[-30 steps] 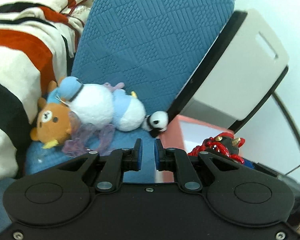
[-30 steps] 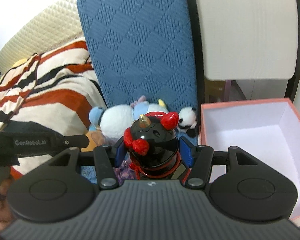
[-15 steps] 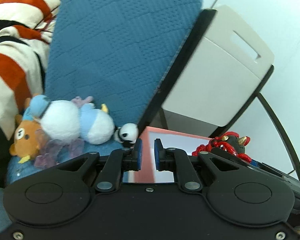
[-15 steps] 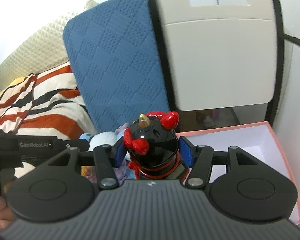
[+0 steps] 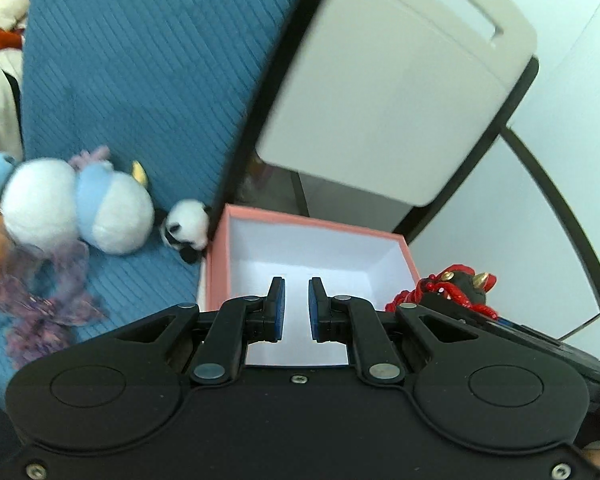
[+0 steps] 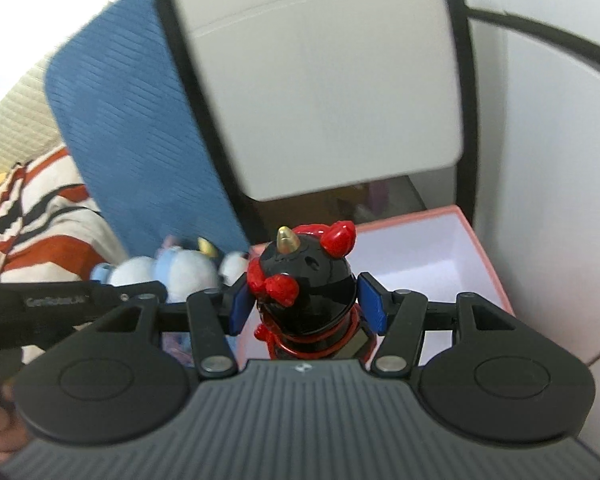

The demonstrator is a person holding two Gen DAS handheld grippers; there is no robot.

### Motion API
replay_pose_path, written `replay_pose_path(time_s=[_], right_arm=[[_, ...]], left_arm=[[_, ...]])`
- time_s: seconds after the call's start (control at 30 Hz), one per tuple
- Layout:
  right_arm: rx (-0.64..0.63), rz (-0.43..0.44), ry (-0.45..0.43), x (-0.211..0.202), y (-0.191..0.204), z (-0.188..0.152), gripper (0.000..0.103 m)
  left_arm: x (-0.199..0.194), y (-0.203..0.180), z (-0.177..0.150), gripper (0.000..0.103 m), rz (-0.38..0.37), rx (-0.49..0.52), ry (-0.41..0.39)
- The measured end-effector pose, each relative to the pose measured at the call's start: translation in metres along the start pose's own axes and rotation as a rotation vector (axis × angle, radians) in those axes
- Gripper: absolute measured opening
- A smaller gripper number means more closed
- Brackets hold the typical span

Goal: Organize objects
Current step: 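Carry the toy figure over the pink box with the right gripper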

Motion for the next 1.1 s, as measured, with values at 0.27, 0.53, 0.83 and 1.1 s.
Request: replay_pose_path(time_s=[0.27,0.53,0.83,1.1], right_arm=[[0.042,-0.050,0.085,0.037,-0.054,-0.035,0.059],[0.059,-0.082,0.166,0.073,-0.081,-0.070,0.059],[0.070,-0.084,0.181,0.076,-0.081,-0.075,0.059],[0.051,-0.083,0.136,0.057,-0.058,-0.060,0.059]], left_arm=[[0.047,-0.009,-0.023,0.011,0.042,0.034,0.075],[0.073,-0.001,-0.045,0.012,0.092,0.051,0.126],[0.066,-0.004,-0.046,0.012,0.085,0.072,0.120],[0.044,-0.001,-0.040,0.012,0.055,0.092,0.090]])
Point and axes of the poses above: each gripper's, at about its wrist camera, not at the fingertips, and x roughly the way its jaws point, y to its left, z to its top, the point moved 10 cm from there along x, roughly the way its jaws point, and after that the axes turned 4 degrees about y, right-handed, at the moved point
